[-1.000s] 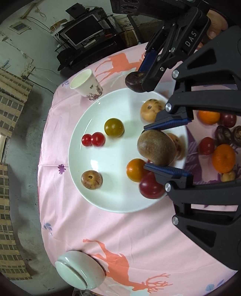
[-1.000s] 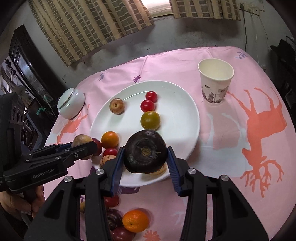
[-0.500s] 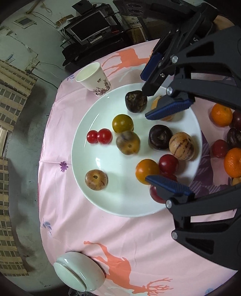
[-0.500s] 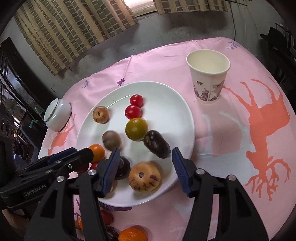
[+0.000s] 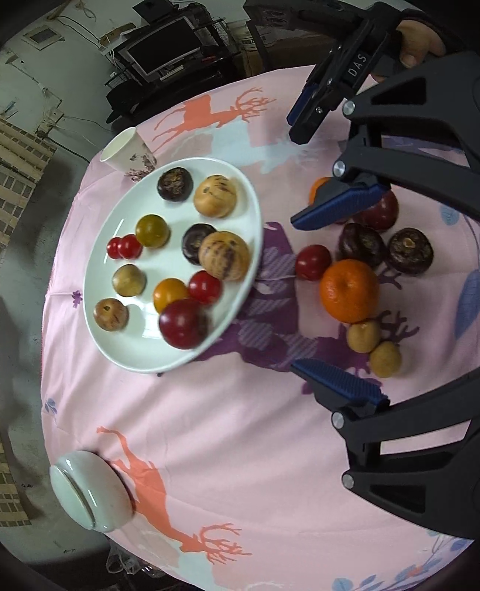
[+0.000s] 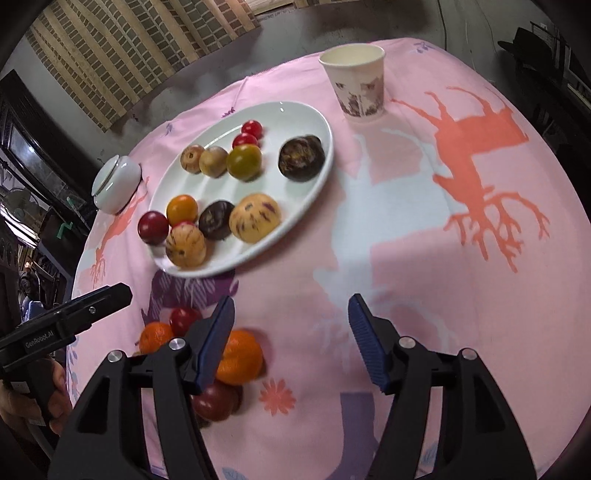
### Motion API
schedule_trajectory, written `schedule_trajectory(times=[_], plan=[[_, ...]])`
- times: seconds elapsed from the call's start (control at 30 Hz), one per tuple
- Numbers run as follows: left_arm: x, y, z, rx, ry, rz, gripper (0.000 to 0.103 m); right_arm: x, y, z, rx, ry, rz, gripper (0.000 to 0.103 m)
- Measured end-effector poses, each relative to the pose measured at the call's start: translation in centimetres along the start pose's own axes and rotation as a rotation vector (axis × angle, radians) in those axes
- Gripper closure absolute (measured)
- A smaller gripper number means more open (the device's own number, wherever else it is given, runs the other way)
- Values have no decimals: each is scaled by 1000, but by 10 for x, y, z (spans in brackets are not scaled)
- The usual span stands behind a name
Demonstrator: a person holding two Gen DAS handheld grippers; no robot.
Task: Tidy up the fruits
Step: 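Withdraw both tools and approach the remaining fruit pile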
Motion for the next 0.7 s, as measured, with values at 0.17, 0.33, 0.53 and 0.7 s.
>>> schedule_trajectory(times=[0.17,0.33,0.53,0.7], plan=[[-9,35,11,1,-28,37,28,-12,34,-10,17,18,47,37],[-18,61,17,-10,-43,69,26,-20,57,-2,-4,14,76,37],[-16,87,5,29,-45,102,26,-27,75,10,-30,-4,98,36],[-7,103,-10,67,-32,131,26,-27,86,10,-27,-6,125,36]])
Point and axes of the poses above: each gripper's, at about its wrist camera, not at the fingertips, and x roughly the way its jaws point, z to its left, y to its underside, the point moved 5 cm from there along x, roughly the way its jaws point, and after that the axes turned 4 degrees about -z, right-handed, at the moved point
